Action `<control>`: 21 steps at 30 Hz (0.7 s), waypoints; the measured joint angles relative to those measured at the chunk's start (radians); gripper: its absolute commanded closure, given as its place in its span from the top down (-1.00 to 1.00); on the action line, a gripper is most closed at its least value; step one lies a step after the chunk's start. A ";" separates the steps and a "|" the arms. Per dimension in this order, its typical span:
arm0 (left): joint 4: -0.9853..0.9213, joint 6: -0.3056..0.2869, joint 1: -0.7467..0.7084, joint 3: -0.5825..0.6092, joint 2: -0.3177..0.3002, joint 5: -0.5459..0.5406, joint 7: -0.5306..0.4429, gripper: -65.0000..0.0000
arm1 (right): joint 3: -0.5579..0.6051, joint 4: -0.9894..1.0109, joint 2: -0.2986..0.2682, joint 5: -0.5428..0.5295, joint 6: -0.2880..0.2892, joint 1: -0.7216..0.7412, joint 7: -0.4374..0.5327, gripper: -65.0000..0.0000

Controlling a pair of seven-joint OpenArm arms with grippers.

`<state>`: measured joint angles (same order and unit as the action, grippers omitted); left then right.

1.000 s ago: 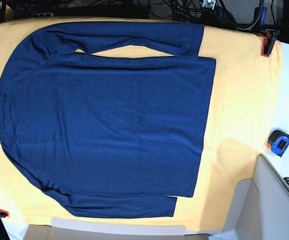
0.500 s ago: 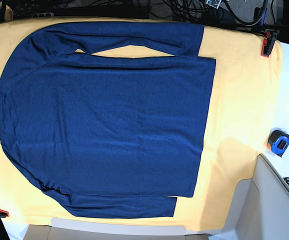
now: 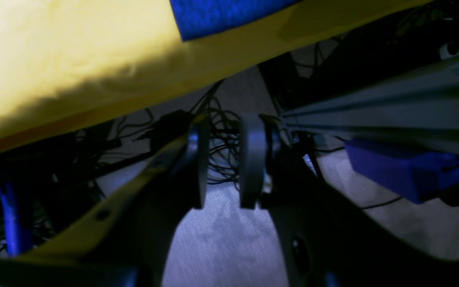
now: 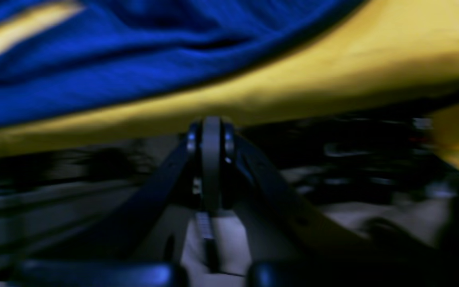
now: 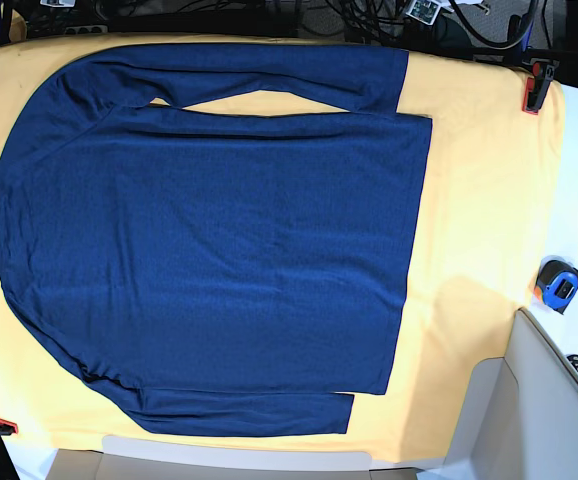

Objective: Fold the T-shirt properly
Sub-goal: 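Lower both grippers to the shirt's shoulder corners and pinch the fabric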

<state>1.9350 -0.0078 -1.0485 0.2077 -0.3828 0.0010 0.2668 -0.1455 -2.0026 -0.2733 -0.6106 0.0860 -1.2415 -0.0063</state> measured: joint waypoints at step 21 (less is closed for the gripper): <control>-0.007 0.004 0.118 -0.001 -0.001 -0.002 0.080 -0.58 | -0.498 0.094 0.125 -0.859 0.030 0.288 -0.492 -0.18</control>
<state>1.9282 -0.0036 -0.9306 0.2066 -0.3836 -0.0010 0.3470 -0.6437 -1.9083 -0.1482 -1.4696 0.1162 -0.9535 -0.4980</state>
